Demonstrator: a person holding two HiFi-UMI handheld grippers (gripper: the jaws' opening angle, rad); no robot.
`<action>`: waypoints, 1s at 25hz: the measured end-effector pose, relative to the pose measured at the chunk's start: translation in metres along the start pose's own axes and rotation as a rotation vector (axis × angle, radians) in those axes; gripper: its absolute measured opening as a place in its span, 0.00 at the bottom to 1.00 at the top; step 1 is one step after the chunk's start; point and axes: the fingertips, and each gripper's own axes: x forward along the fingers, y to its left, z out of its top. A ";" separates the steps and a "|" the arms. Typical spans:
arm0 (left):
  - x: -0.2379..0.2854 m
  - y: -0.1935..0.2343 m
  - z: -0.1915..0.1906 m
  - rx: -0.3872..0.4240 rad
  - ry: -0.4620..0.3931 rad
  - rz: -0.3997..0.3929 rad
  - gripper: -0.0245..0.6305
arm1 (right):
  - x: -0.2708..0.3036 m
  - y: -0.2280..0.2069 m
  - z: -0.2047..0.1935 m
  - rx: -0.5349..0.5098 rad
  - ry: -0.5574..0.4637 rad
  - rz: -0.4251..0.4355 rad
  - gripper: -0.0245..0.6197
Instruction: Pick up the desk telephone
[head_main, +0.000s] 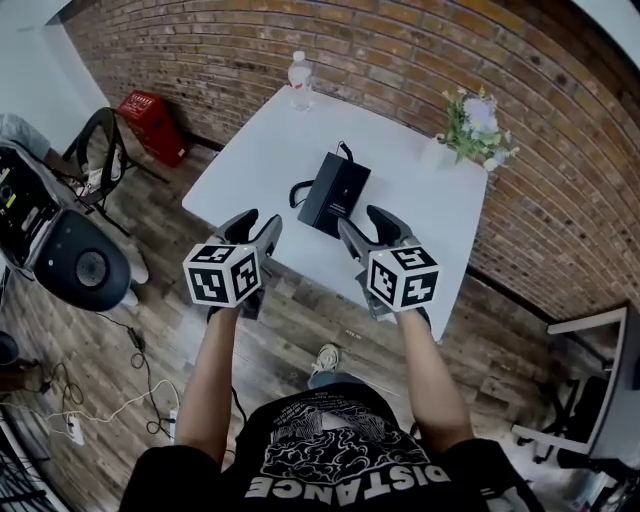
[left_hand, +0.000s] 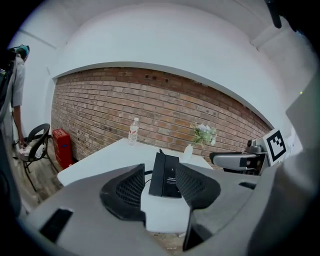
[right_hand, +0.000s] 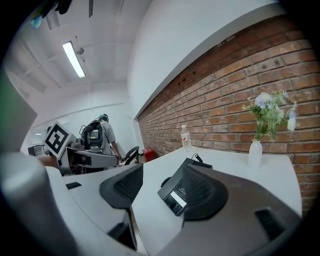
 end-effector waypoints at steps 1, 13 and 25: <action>0.009 0.001 0.002 0.003 0.008 -0.008 0.30 | 0.005 -0.005 0.001 0.002 0.002 -0.001 0.39; 0.086 0.004 -0.004 -0.013 0.118 -0.111 0.30 | 0.043 -0.053 -0.014 0.092 0.056 -0.009 0.42; 0.164 0.015 -0.036 -0.103 0.309 -0.341 0.37 | 0.085 -0.079 -0.050 0.218 0.138 -0.059 0.45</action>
